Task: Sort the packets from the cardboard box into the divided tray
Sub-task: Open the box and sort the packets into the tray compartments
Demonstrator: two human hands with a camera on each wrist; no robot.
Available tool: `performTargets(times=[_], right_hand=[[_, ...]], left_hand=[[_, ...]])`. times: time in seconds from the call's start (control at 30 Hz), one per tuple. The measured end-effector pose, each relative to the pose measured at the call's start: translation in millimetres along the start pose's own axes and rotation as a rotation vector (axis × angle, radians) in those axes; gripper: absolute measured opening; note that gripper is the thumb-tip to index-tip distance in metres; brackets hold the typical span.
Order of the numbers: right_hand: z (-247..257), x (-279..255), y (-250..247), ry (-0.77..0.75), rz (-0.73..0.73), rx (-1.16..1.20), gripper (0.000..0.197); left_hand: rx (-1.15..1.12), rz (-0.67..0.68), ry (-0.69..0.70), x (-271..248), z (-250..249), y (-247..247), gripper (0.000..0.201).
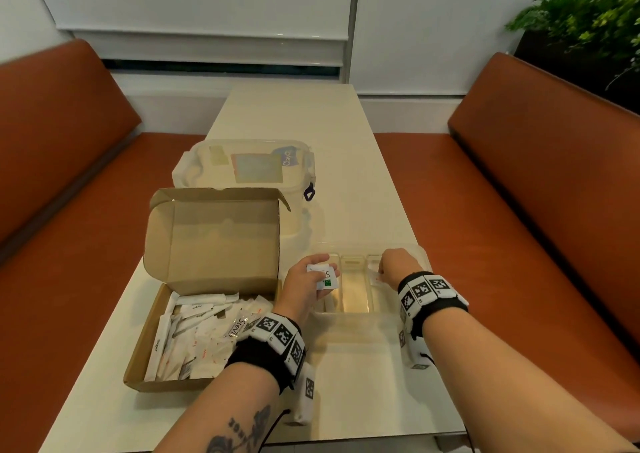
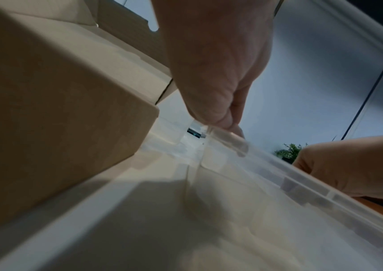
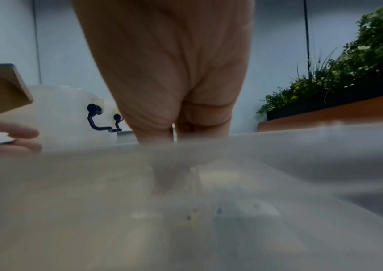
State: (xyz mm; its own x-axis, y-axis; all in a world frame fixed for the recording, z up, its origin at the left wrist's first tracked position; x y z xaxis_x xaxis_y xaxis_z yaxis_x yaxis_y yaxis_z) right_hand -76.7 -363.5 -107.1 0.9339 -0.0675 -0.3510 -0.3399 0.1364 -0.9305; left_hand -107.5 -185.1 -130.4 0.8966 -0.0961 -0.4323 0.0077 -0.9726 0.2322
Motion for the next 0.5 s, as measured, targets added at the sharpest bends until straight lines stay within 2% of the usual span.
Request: performTargets(times=[0.03,0.2,0.5], right_hand=[[0.8,1.1,-1.1,-0.016,-0.005,-0.005,0.016],[1.9,1.8,-5.0,-0.073,-0.069,-0.005,0.030],[0.1,-1.2,-2.0,-0.089,-0.097,0.053,0.028]], left_hand=[[0.002,0.000,-0.002,0.1,0.2,-0.2,0.039],[0.032,0.003,-0.009,0.3,0.1,-1.2,0.040],[0.059,0.003,0.001,-1.1,0.1,-1.4,0.038]])
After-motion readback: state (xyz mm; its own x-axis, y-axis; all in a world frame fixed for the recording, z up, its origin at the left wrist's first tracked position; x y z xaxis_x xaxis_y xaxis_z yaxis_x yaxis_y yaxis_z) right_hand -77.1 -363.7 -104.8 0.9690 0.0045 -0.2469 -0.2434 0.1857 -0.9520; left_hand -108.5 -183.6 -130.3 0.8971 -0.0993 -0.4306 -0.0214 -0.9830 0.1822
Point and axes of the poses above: each hand's wrist, its own x-axis towards the middle knuckle, its own y-axis out of the palm, z = x × y, the point moved 2 cm from there along x, towards the middle knuckle, and after that the axes turned 3 degrees about -y, right-handed, at the moved point
